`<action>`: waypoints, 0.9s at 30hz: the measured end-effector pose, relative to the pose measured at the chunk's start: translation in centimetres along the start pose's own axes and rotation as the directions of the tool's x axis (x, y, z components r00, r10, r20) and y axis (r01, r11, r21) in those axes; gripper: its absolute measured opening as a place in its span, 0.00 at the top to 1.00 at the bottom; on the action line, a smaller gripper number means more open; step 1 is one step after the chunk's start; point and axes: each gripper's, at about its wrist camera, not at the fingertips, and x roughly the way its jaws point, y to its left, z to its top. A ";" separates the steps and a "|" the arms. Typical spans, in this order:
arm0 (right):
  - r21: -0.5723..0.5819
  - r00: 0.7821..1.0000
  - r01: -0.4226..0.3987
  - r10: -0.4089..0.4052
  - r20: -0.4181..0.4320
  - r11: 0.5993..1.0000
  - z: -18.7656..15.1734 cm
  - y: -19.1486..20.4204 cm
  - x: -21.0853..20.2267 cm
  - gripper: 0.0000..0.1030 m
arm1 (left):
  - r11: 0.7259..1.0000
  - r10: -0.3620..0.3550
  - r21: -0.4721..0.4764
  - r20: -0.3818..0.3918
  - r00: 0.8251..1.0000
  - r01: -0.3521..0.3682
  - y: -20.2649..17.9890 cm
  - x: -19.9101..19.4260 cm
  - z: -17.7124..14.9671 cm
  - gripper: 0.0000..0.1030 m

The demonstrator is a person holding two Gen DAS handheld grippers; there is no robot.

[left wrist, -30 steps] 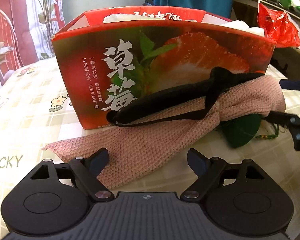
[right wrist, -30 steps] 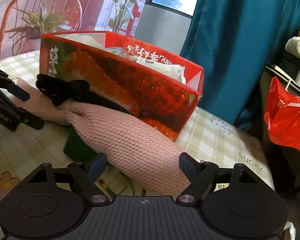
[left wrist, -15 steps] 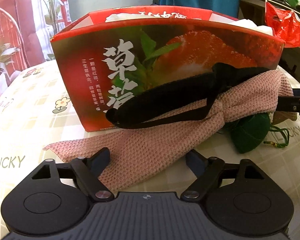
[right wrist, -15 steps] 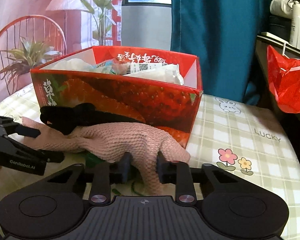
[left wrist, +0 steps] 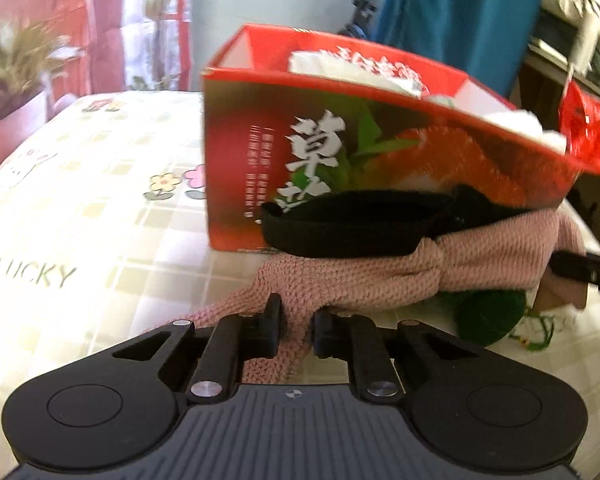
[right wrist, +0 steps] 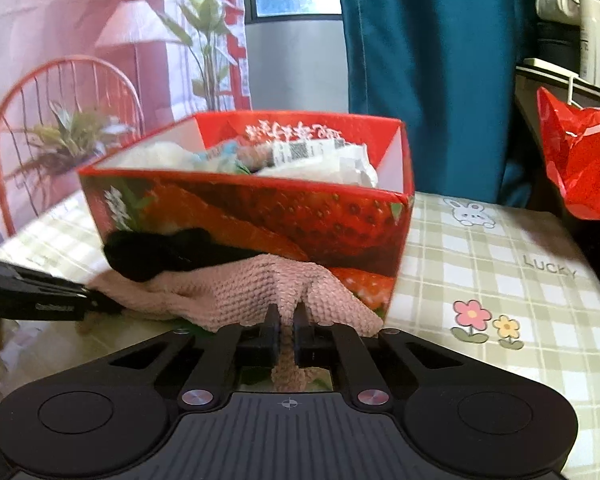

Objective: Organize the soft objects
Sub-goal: 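Lift the pink pouch with the left tool and carry it over the box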

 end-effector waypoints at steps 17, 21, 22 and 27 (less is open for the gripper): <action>0.143 0.991 -0.121 0.111 0.075 0.982 -1.1 0.6 -4.1 0.94 | 1.000 -0.004 -0.001 0.197 0.980 0.004 -0.2 -7.7 0.8 0.85; 0.142 0.990 -0.123 0.111 0.090 0.982 -0.8 0.7 -4.5 0.94 | 1.000 -0.016 0.013 0.223 0.975 0.014 -0.7 -8.4 0.8 0.85; 0.142 0.990 -0.123 0.110 0.093 0.982 -0.7 0.8 -4.6 0.94 | 1.000 -0.021 0.010 0.227 0.974 0.019 -0.6 -8.5 1.0 0.85; 0.124 0.987 -0.119 0.104 0.121 0.985 0.0 0.8 -5.4 0.94 | 1.000 -0.021 0.021 0.250 0.968 0.017 -0.4 -9.3 1.8 0.85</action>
